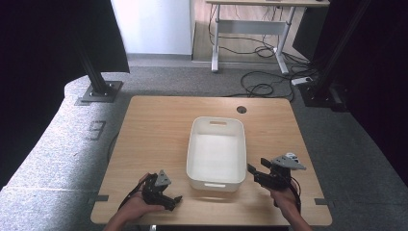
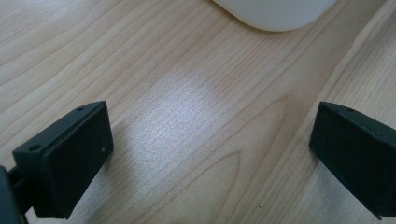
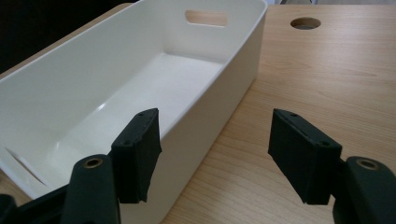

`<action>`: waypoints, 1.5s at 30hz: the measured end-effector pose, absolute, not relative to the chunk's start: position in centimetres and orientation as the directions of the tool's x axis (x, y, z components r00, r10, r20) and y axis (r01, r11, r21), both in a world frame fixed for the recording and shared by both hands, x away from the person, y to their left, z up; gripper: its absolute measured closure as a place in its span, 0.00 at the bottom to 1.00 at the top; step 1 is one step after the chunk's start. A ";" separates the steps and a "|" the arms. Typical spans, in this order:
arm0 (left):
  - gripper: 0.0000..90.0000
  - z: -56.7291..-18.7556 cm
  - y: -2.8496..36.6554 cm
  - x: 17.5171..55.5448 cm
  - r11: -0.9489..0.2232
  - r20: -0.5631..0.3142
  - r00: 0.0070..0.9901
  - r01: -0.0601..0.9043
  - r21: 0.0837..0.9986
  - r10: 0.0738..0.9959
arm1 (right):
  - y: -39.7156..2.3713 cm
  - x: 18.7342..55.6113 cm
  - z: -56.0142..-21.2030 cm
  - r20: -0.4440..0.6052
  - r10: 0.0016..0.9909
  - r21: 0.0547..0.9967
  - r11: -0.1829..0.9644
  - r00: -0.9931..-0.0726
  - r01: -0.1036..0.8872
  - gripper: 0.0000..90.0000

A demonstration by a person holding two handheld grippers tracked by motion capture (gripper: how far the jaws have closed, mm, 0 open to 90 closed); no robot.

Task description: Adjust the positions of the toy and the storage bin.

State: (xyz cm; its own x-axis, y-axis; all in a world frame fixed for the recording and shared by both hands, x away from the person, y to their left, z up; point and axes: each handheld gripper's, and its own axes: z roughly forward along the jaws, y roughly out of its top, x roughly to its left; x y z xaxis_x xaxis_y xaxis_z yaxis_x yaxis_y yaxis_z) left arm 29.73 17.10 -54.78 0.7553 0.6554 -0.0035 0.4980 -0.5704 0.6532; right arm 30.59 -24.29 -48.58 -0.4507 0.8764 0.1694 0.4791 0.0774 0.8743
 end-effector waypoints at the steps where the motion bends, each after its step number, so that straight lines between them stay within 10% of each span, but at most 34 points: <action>1: 0.00 -54.8 17.1 29.7 -0.570 -0.004 0.755 0.498 0.653 0.656 | -24.4 30.6 -48.6 0.162 0.879 0.874 0.082 -0.448 0.478 0.37; 45: 0.00 -54.8 17.1 29.7 -0.571 -0.004 0.756 0.497 0.653 0.654 | -29.4 32.8 -50.3 0.031 0.920 0.778 0.223 -0.391 0.587 0.31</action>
